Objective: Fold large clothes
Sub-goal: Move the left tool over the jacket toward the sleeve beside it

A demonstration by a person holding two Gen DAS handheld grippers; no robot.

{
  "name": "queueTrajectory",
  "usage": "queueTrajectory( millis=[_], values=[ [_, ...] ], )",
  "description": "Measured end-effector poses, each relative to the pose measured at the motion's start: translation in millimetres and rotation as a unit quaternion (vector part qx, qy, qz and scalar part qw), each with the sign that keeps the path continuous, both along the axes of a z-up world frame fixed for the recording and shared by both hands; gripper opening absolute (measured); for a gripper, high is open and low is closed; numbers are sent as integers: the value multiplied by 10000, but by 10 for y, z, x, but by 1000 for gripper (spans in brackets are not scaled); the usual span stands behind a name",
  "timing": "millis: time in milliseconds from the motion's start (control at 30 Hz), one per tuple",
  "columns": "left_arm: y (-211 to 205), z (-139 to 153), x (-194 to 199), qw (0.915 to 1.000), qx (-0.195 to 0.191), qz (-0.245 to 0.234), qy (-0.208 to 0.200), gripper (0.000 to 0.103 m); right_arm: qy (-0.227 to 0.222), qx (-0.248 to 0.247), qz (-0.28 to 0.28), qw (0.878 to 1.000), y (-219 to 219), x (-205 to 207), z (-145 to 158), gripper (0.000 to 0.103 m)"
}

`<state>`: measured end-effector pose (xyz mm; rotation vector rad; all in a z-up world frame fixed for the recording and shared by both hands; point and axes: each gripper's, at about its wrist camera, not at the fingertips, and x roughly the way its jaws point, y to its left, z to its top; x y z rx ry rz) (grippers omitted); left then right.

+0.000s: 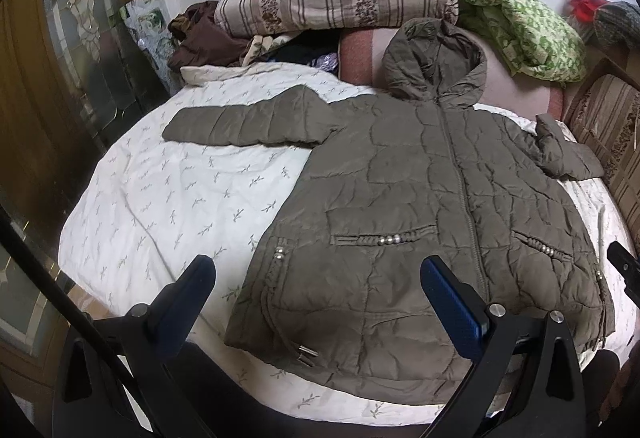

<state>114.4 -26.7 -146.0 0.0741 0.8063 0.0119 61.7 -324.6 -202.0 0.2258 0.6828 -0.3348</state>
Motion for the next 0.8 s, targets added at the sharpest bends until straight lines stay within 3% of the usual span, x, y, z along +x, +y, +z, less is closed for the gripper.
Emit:
queueTrajectory(
  millis=[600,800],
  values=[
    [746,-158,285,9972,-234,693,169,102,243,-371,242,9987,317,211,100,100],
    [1097,-150,380,9948,-253,990,30,102,313,-602,230,9974,413,286,206,100]
  ],
)
